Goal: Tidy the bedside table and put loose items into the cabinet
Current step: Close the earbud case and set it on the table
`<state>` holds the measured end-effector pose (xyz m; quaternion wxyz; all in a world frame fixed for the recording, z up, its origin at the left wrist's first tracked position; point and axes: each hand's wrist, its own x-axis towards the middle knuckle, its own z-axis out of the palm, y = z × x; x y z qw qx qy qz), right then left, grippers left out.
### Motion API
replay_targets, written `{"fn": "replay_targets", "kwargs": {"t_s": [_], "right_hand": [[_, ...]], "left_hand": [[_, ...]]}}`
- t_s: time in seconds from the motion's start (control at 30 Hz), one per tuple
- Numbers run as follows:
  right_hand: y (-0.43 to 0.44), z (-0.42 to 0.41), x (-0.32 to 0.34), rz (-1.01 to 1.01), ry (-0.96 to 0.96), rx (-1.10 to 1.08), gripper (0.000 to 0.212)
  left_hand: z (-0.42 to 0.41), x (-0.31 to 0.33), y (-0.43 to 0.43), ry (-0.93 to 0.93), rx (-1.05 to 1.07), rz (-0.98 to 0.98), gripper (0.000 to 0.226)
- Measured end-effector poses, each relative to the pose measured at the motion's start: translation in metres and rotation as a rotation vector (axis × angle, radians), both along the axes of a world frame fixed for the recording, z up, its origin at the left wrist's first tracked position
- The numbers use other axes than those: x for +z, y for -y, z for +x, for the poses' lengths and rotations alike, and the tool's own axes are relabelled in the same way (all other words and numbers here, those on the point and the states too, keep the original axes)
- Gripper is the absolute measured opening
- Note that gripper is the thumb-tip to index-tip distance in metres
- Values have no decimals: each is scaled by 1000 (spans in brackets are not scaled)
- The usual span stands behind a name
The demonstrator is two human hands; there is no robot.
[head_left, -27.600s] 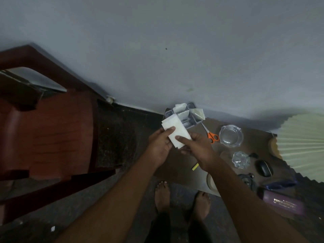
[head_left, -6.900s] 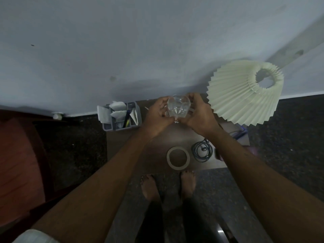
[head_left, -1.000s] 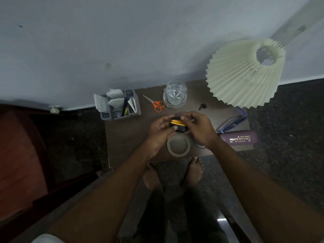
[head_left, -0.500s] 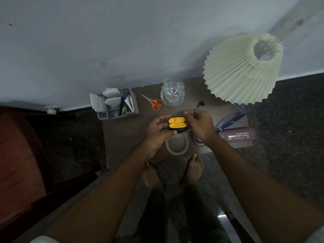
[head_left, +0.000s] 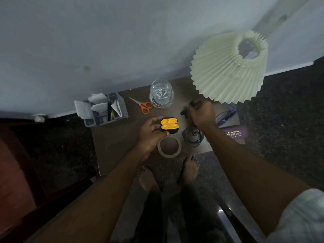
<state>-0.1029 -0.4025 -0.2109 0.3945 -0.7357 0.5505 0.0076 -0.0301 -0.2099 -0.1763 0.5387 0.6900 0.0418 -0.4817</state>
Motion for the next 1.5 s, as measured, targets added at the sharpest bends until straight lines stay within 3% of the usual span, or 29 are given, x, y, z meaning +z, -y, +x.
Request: {"fn": "replay_targets", "kwargs": {"t_s": [0.4, 0.67, 0.9, 1.17, 1.5], "right_hand": [[5, 12, -16, -81, -133, 46, 38], [5, 11, -17, -55, -145, 37, 35], [-1, -1, -9, -78, 88, 76, 20], [-14, -14, 5, 111, 248, -121, 18], [-38, -17, 31, 225, 483, -50, 16]], "left_hand": [[5, -16, 9, 1, -17, -7, 61], [5, -17, 15, 1, -20, -24, 61], [3, -12, 17, 10, -14, -41, 60], [-2, -8, 13, 40, -18, -55, 58], [-2, 0, 11, 114, 16, -37, 58]]}}
